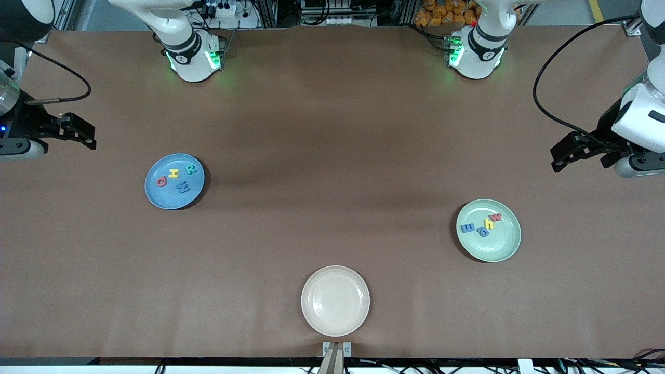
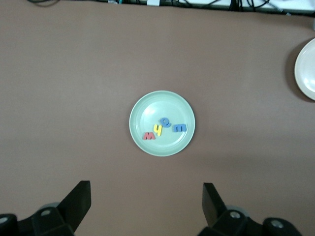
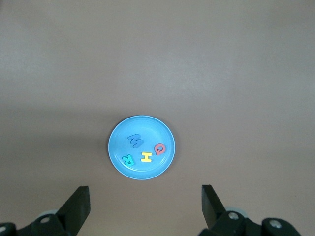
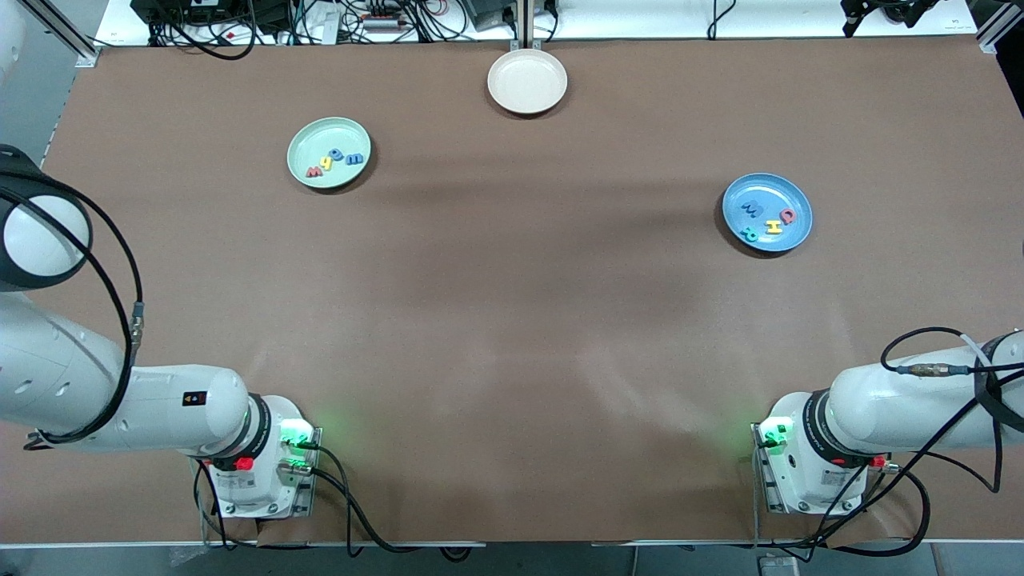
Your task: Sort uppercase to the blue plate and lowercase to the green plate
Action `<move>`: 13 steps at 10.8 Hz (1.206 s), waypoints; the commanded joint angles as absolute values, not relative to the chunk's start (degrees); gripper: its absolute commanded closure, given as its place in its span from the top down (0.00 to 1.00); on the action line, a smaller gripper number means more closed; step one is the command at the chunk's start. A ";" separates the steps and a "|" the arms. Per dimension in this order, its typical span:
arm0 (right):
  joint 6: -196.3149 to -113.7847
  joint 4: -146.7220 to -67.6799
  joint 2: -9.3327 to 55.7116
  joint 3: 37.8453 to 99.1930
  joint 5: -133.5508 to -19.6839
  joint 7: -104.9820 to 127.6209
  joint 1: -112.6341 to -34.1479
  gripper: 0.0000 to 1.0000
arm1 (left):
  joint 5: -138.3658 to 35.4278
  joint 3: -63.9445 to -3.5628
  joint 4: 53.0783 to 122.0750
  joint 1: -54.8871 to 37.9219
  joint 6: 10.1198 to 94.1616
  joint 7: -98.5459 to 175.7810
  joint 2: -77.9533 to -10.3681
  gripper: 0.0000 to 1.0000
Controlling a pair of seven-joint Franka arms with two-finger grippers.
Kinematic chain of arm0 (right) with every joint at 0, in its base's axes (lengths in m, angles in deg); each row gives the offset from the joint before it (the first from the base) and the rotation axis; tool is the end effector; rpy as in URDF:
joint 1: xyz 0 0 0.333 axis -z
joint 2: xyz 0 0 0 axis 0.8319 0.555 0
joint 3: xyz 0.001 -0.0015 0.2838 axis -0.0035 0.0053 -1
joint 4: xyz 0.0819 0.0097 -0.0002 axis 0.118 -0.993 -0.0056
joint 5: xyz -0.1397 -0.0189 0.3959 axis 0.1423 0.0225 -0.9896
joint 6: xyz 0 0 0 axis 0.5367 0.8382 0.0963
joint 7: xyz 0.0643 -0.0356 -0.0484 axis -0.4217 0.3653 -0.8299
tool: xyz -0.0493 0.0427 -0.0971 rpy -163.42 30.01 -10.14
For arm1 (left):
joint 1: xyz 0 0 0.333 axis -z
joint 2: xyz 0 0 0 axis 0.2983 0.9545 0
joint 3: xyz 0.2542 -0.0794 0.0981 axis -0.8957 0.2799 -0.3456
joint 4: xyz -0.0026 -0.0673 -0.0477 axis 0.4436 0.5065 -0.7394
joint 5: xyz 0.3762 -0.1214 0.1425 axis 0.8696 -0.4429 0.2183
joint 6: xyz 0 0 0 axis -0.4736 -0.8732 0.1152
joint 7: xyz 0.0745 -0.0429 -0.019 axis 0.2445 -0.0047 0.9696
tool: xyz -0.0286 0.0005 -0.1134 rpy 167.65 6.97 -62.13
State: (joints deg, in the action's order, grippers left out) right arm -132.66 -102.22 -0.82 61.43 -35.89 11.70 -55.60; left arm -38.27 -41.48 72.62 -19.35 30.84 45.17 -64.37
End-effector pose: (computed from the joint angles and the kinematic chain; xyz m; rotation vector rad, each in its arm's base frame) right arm 0.5837 0.0021 0.5586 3.0714 0.1557 -0.0128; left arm 0.6147 -0.0791 0.5836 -3.0980 -0.1183 -0.1676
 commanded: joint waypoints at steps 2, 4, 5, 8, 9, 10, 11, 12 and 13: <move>-133.03 -103.10 -1.68 61.58 -35.11 12.57 -55.85 1.00 | -39.84 -43.63 72.94 -17.19 26.75 43.77 -66.97 1.00; -132.95 -103.10 -1.77 61.58 -35.11 12.66 -56.03 1.00 | -41.93 -43.73 72.68 -17.09 24.37 43.86 -67.06 1.00; -132.94 -103.10 -1.77 61.58 -35.11 12.66 -56.03 1.00 | -42.73 -44.34 72.68 -17.09 24.19 44.03 -67.06 1.00; -132.94 -103.10 -1.77 61.58 -35.11 12.57 -56.12 1.00 | -42.48 -44.52 72.24 -16.92 23.05 44.21 -67.06 1.00; -132.94 -103.10 -1.77 61.58 -35.11 12.57 -56.12 1.00 | -42.56 -44.61 71.54 -16.83 22.70 44.21 -66.97 1.00; -132.94 -103.10 -1.77 61.58 -35.11 12.66 -56.12 1.00 | -42.65 -44.52 71.54 -16.92 22.61 44.12 -66.97 1.00; -132.94 -103.10 -1.77 61.58 -35.11 12.57 -56.12 1.00 | -42.74 -44.61 71.54 -17.00 22.60 44.03 -66.97 1.00; -132.94 -103.01 -1.68 61.58 -35.11 12.57 -56.12 1.00 | -42.39 -44.61 71.54 -16.92 22.60 44.03 -66.97 1.00; -133.03 -103.01 -1.68 61.58 -35.11 12.57 -56.12 1.00 | -42.48 -44.52 71.54 -16.92 22.60 44.03 -66.97 1.00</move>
